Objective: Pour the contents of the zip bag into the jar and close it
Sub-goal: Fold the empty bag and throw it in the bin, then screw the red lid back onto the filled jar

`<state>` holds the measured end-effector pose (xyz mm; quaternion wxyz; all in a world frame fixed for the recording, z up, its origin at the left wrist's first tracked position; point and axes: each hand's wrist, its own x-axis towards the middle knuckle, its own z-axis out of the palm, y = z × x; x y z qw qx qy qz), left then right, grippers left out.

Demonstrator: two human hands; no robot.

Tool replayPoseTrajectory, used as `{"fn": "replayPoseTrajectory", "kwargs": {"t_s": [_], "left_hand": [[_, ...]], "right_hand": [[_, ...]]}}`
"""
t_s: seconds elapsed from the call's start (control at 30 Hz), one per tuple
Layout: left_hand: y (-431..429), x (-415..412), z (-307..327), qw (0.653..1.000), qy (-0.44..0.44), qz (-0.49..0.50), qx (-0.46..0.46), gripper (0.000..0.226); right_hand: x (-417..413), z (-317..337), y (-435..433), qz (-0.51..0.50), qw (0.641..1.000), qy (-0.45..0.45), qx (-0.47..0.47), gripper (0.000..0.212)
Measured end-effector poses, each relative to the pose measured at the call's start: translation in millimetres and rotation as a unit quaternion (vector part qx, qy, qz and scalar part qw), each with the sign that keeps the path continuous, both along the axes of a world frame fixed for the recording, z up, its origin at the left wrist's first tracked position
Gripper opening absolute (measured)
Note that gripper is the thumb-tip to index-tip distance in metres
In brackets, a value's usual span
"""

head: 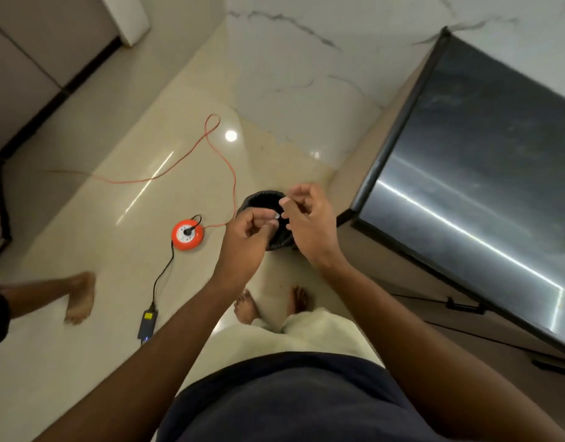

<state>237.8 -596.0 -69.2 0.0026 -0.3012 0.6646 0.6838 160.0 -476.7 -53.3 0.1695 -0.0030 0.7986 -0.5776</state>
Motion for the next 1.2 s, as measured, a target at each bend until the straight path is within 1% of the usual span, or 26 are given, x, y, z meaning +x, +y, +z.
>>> {"fn": "replayPoseTrajectory", "kwargs": {"t_s": [0.1, 0.2, 0.3, 0.4, 0.5, 0.6, 0.73, 0.8, 0.87, 0.93, 1.0, 1.03, 1.1, 1.17, 1.2], "left_hand": [[30, -10, 15, 0.998, 0.031, -0.05, 0.001, 0.021], [65, -29, 26, 0.994, 0.039, -0.098, 0.001, 0.015], [109, -55, 35, 0.989, 0.066, -0.129, -0.002, 0.011], [172, -84, 43, 0.983, 0.095, -0.159, 0.005, 0.011], [243, -113, 48, 0.978, 0.093, -0.186, 0.022, 0.011], [320, -138, 53, 0.974, 0.08, -0.206, 0.046, 0.011], [416, -168, 57, 0.969, 0.072, -0.23, 0.053, 0.014], [457, -183, 60, 0.969, 0.074, -0.229, 0.053, 0.015], [494, -197, 61, 0.97, 0.064, -0.227, 0.061, 0.018], [524, -211, 60, 0.967, 0.044, -0.24, 0.07, 0.028], [548, -227, 58, 0.963, 0.033, -0.263, 0.055, 0.049], [559, -234, 56, 0.96, 0.033, -0.274, 0.039, 0.063], [579, -246, 51, 0.953, 0.045, -0.299, 0.0, 0.091], [595, -254, 46, 0.944, 0.07, -0.32, -0.048, 0.113], [601, -258, 43, 0.939, 0.087, -0.325, -0.073, 0.118]], "right_hand": [[5, 32, 37, -0.028, 0.998, 0.047, -0.013, 0.01], [3, 52, 86, -0.069, 0.992, 0.105, -0.024, 0.004], [-1, 62, 147, -0.096, 0.985, 0.143, -0.009, 0.003], [-10, 66, 224, -0.13, 0.973, 0.191, 0.022, 0.003], [-24, 66, 302, -0.152, 0.959, 0.227, 0.073, 0.003], [-39, 70, 381, -0.15, 0.944, 0.26, 0.135, 0.005], [-59, 76, 483, -0.161, 0.928, 0.285, 0.176, 0.009], [-70, 78, 529, -0.195, 0.919, 0.297, 0.168, 0.01], [-83, 76, 573, -0.259, 0.916, 0.28, 0.128, 0.009], [-100, 68, 613, -0.303, 0.912, 0.245, 0.126, 0.01], [-121, 57, 647, -0.294, 0.915, 0.209, 0.181, 0.022], [-131, 52, 663, -0.265, 0.921, 0.184, 0.221, 0.034], [-153, 40, 687, -0.17, 0.928, 0.125, 0.306, 0.061], [-171, 31, 700, -0.066, 0.919, 0.06, 0.383, 0.081], [-179, 27, 705, -0.018, 0.906, 0.036, 0.421, 0.087]]}}
